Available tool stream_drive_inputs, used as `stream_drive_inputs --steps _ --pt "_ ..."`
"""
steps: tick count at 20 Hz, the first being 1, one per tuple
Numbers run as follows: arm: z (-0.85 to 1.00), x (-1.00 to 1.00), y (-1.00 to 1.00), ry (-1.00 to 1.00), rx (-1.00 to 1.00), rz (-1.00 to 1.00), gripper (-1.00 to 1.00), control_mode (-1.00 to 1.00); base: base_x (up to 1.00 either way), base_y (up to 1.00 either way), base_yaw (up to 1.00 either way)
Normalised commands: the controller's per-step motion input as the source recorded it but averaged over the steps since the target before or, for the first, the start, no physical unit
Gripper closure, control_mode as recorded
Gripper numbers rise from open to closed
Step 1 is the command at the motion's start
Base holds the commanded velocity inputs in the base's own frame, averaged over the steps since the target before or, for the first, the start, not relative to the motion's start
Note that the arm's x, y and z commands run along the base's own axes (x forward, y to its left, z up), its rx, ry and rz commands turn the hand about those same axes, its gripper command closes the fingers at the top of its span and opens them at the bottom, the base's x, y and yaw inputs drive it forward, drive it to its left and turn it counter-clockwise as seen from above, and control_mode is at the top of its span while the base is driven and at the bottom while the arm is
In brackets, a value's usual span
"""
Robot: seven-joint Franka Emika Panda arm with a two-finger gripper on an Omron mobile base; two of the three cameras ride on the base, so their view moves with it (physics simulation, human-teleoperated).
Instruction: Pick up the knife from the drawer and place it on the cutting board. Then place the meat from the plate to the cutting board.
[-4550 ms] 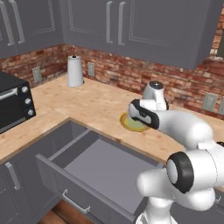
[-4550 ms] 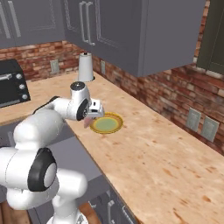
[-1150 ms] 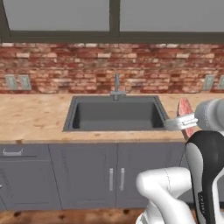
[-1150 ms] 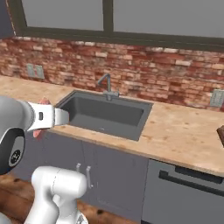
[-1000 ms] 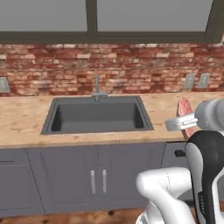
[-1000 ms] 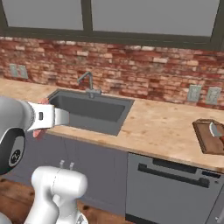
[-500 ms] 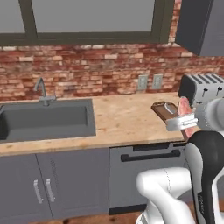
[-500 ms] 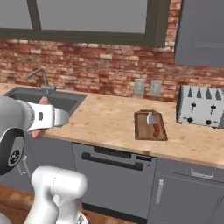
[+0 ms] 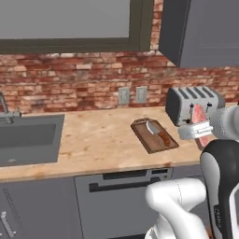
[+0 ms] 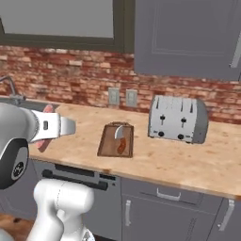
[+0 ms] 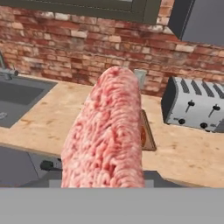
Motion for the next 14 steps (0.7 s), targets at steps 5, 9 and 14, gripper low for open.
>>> stream_drive_inputs --steps 5,9,14 --pt "0.00 0.00 0.00 0.00 0.00 0.00 1.00 1.00 0.65 -0.23 0.00" --pt "0.00 0.00 0.00 0.00 0.00 0.00 1.00 1.00 0.61 -0.02 0.02" --pt "0.00 0.00 0.00 0.00 0.00 0.00 1.00 1.00 0.23 -0.14 -0.04"
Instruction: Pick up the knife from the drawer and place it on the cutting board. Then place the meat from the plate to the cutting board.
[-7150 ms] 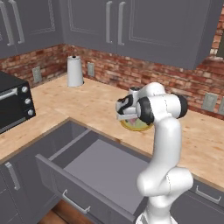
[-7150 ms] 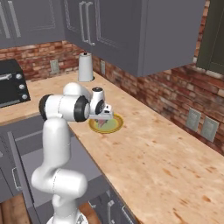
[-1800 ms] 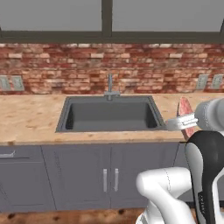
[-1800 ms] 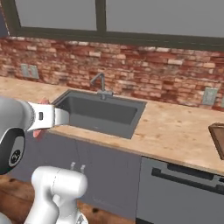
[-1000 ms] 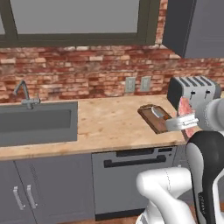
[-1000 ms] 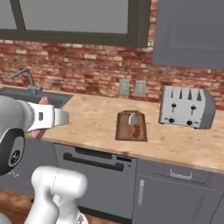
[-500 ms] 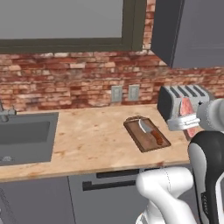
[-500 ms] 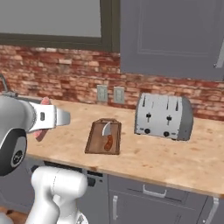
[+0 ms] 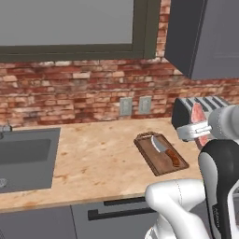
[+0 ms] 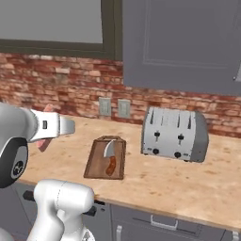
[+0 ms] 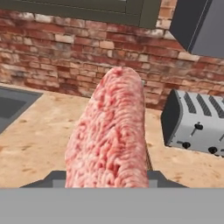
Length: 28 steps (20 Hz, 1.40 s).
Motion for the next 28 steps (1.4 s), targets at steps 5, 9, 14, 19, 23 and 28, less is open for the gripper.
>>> stream_drive_inputs --steps 5,9,14,19,23,28 --pt "0.00 0.00 0.00 0.00 0.00 0.00 1.00 1.00 0.11 -0.22 -0.53" --pt "0.00 0.00 0.00 0.00 0.00 0.00 1.00 1.00 0.06 -0.01 -0.34" --pt "-0.04 0.00 -0.07 0.02 -0.01 -0.02 1.00 -1.00 0.01 0.00 -0.04" --pt "-0.24 0.00 0.01 0.01 -0.04 0.08 1.00 -1.00 0.00 0.00 0.00" --pt "-0.45 0.00 0.00 0.03 -0.01 0.25 1.00 -1.00 0.00 0.00 0.00" --pt "-0.47 0.00 0.04 0.10 0.00 0.26 1.00 -1.00 0.00 0.00 0.00"
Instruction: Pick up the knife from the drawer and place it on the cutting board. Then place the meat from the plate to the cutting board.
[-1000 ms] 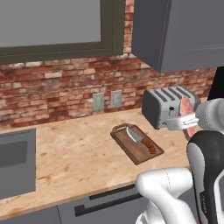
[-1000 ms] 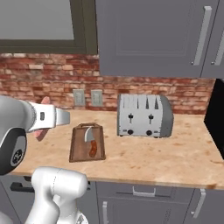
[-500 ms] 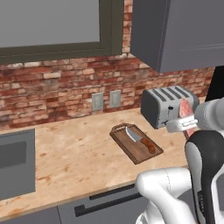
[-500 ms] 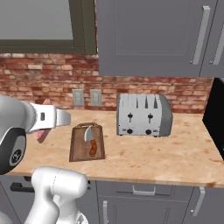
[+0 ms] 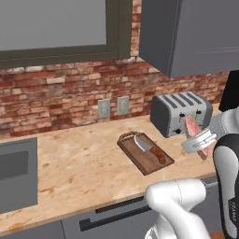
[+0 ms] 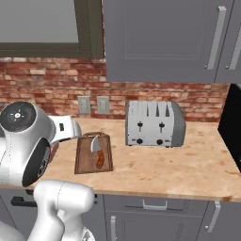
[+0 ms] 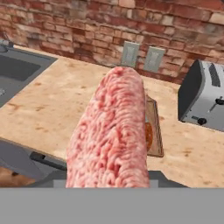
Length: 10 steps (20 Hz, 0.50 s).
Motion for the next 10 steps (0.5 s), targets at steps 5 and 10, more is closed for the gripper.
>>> stream_drive_inputs --steps 5,10 --pt "-0.44 0.41 0.34 0.01 -0.04 0.06 1.00 -1.00 0.00 0.00 0.00" --pt "-0.58 0.46 0.22 0.07 -0.03 -0.04 1.00 -1.00 0.00 0.00 0.00"
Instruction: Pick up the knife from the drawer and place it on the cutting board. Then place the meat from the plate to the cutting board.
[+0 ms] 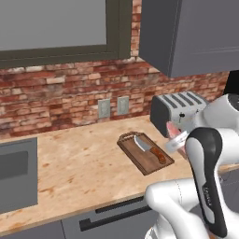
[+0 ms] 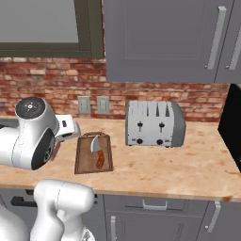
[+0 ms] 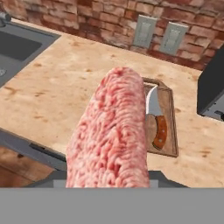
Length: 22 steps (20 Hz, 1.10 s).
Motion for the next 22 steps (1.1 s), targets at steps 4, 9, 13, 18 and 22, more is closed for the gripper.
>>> stream_drive_inputs --steps 4,9,13,18,22 --pt "-0.57 0.52 0.14 0.12 -0.06 -0.05 1.00 -1.00 0.00 0.00 0.00" --pt "-0.25 0.23 0.01 0.06 -0.01 0.00 1.00 -1.00 0.00 0.00 0.00" --pt "-0.20 0.23 0.00 0.04 0.00 0.00 1.00 -1.00 0.00 0.00 0.00" --pt "-0.43 0.26 0.00 0.10 0.00 0.00 1.00 -1.00 0.00 0.00 0.00" --pt "-0.62 0.32 0.00 0.14 0.00 0.00 1.00 -1.00 0.00 0.00 0.00"
